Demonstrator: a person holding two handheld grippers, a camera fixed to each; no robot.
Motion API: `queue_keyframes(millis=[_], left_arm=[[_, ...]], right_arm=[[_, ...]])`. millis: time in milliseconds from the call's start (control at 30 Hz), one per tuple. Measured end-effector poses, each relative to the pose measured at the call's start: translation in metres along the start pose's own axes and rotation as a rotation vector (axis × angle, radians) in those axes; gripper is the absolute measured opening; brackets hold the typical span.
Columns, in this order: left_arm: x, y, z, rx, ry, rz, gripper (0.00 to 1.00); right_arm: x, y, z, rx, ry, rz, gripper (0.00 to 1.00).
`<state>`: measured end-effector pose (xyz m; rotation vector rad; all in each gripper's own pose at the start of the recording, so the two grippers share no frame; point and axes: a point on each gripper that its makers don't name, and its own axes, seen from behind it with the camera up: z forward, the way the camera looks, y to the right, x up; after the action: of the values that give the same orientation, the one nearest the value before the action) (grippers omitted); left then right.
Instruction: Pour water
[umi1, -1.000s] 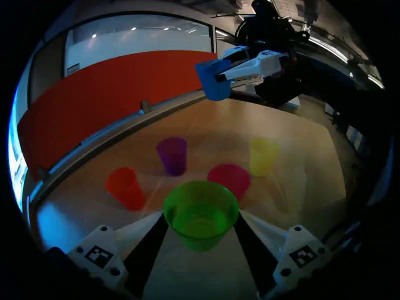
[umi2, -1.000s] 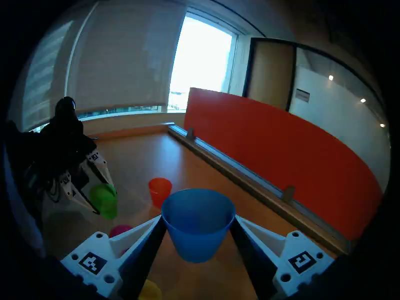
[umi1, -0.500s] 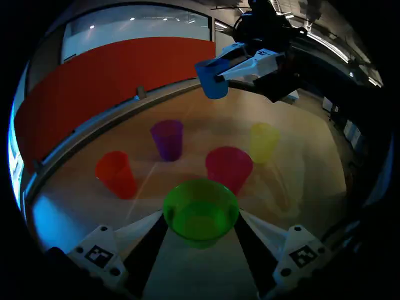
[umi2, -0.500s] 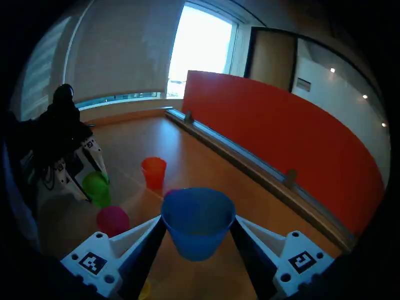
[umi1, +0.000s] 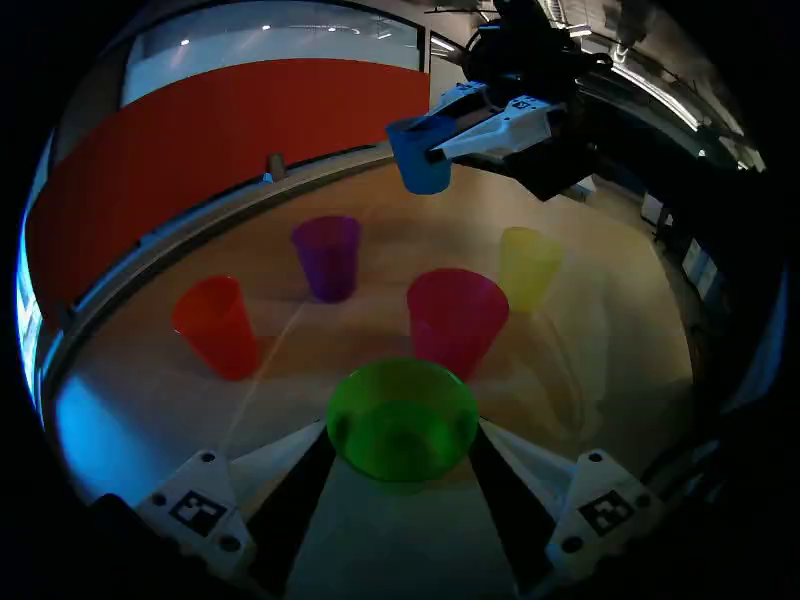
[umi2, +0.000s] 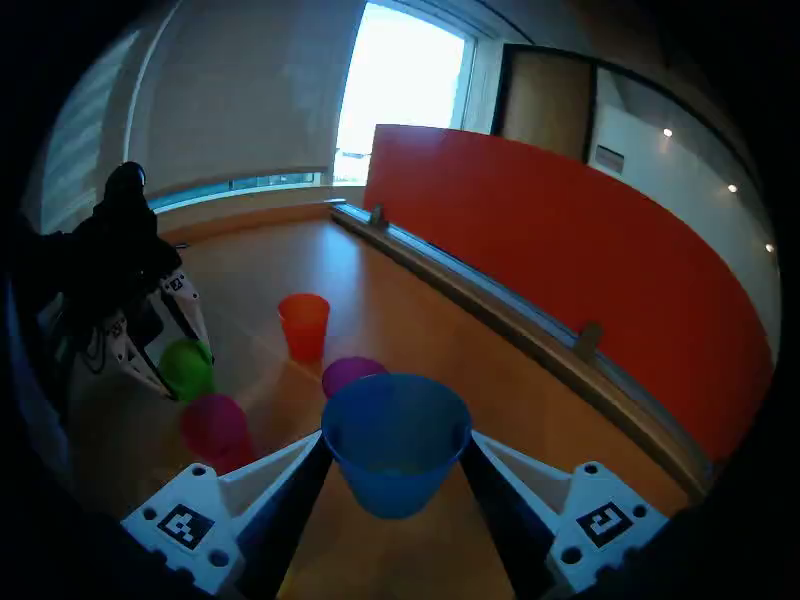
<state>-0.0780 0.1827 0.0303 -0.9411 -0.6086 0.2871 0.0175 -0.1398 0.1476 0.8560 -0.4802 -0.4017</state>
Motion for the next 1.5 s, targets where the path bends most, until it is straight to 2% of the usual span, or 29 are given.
queue_keyframes(millis=[400,900,1100,1500], left_arm=[[-0.005,0.001,-0.004,-0.007,0.007,-0.012,0.86],[-0.012,0.004,-0.004,-0.026,-0.006,-0.024,0.86],[-0.017,0.007,-0.004,-0.044,-0.019,-0.040,0.97],[-0.018,0.008,-0.007,-0.041,-0.019,-0.050,0.98]], right_arm=[[-0.017,-0.003,0.015,0.010,-0.021,0.016,0.90],[-0.054,-0.010,0.038,0.049,-0.095,0.043,0.90],[-0.064,-0.013,0.047,0.059,-0.113,0.054,0.90],[-0.082,-0.014,0.054,0.067,-0.133,0.081,0.90]])
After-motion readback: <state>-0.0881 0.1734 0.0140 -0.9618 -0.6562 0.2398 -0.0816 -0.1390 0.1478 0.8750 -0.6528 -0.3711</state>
